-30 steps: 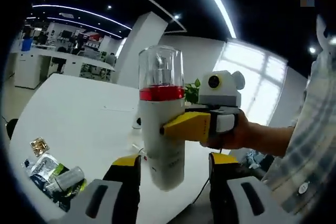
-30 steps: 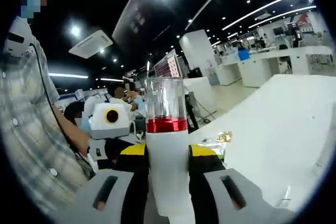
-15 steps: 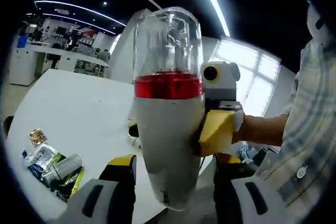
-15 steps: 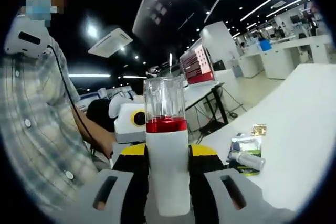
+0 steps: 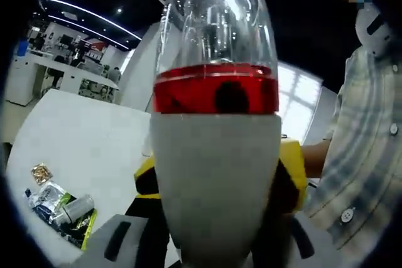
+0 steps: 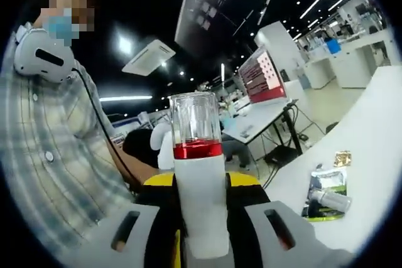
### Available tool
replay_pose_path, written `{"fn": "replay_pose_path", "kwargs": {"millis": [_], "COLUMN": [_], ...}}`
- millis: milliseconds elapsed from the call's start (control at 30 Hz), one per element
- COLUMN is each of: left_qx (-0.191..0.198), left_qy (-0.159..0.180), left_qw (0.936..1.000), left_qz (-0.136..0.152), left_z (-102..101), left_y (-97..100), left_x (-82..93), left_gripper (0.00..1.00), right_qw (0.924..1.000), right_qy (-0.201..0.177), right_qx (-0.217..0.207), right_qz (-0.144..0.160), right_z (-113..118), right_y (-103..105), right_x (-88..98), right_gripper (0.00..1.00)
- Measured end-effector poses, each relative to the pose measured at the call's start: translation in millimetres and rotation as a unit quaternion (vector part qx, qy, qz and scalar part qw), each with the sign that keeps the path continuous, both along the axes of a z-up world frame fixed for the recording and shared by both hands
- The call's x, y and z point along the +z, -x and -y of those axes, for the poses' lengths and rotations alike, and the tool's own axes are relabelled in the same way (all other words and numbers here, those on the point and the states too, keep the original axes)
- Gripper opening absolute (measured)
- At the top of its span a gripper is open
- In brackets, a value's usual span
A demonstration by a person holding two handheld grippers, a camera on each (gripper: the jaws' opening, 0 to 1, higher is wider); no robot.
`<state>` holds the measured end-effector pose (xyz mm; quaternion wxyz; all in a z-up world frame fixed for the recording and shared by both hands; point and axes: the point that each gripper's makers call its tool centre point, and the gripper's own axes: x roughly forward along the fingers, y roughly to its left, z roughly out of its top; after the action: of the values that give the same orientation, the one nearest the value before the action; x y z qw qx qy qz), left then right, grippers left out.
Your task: Arrange the skincare products in the storage area until every visible bottle or jar stands upright without overlapping.
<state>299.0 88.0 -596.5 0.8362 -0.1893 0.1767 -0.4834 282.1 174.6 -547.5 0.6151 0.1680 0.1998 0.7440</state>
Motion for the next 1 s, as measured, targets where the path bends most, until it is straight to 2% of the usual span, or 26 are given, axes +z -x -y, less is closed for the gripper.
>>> {"fn": "replay_pose_path", "kwargs": {"millis": [100,267,433,633,767,867,1000], "left_qx": [-0.017,-0.023,-0.019,-0.034,-0.044,-0.05,-0.048], "left_qy": [0.008,0.012,-0.01,-0.016,-0.016,-0.013,-0.007], "left_qw": [0.9998,0.9996,0.9998,0.9993,0.9989,0.9987,0.9988], "left_qz": [0.009,0.006,-0.003,0.008,-0.003,-0.006,-0.01], "left_z": [3,4,7,10,16,18,16], "left_y": [8.0,14.3,23.3,22.5,22.2,23.2,14.6], "left_x": [2.5,-4.3,-9.2,-14.2,-17.8,-17.5,-20.4], "left_gripper": [0.42,0.41,0.4,0.4,0.4,0.4,0.4], "right_qw": [1.0,0.9999,0.9997,0.9979,0.9967,0.9965,0.9946], "right_qy": [-0.005,0.001,0.005,0.005,0.006,0.01,0.021], "right_qx": [-0.006,-0.01,-0.024,-0.065,-0.08,-0.082,-0.102], "right_qz": [-0.001,0.0,0.0,0.004,-0.009,-0.009,-0.002], "right_z": [0,1,2,6,12,12,10], "right_y": [3,13,22,17,14,12,4], "right_x": [-0.3,-6.7,-8.8,-11.8,-15.2,-15.3,-18.1], "right_gripper": [0.27,0.27,0.28,0.29,0.29,0.29,0.3]}}
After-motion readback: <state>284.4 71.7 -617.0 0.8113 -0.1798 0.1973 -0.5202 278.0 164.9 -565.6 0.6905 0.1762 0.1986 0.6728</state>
